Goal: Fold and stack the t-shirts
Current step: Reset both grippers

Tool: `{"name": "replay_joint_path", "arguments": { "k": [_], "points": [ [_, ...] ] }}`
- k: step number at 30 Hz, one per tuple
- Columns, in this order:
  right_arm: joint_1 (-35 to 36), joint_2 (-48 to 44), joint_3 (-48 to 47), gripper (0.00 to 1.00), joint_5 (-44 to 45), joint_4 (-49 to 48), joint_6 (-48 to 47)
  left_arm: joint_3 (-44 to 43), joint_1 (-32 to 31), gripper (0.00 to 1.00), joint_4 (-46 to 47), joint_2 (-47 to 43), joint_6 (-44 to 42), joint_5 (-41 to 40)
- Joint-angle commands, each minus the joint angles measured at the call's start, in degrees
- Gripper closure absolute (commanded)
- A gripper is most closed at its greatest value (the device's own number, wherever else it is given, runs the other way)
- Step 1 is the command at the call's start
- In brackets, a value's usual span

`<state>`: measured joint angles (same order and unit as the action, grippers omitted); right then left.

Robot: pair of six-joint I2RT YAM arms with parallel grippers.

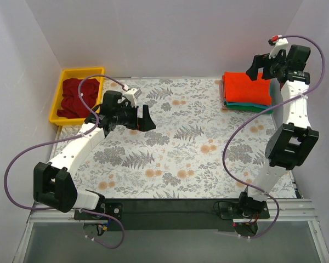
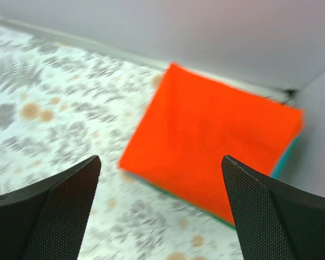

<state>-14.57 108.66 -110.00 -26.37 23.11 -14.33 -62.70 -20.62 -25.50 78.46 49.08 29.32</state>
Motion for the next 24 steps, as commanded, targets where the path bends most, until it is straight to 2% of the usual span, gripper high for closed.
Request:
{"name": "replay_joint_path", "arguments": {
  "k": [1,3,6,8,12,19,24],
  "points": [
    [-0.1,-5.9,7.6,0.02,-12.5,8.2,4.7,-2.9,2.9,0.04,-4.7,-1.0,0.7,1.4],
    [-0.1,-10.0,14.9,0.02,-16.4,11.7,4.1,-3.0,3.9,0.04,-6.7,-1.3,0.3,-0.5],
    [0.3,-15.5,23.3,0.02,-17.0,16.1,-0.7,-2.2,4.3,0.04,-9.3,-0.8,-1.7,-4.0],
    [0.7,-20.6,28.3,0.02,-17.0,18.3,-2.9,0.7,4.4,0.04,-9.5,-1.3,-3.2,-9.7],
    [2.6,-29.9,41.8,0.02,-12.8,18.3,-8.0,6.7,4.6,0.04,-9.0,-4.1,-4.9,-13.9],
    [7.6,-41.1,55.5,0.02,-6.8,16.8,-9.1,11.4,5.4,0.04,-9.6,-10.3,-6.5,-16.9],
    [10.1,-44.7,57.6,0.02,-4.4,15.1,-6.2,10.5,8.7,0.04,-11.0,-13.3,-5.4,-16.6]
  ]
}}
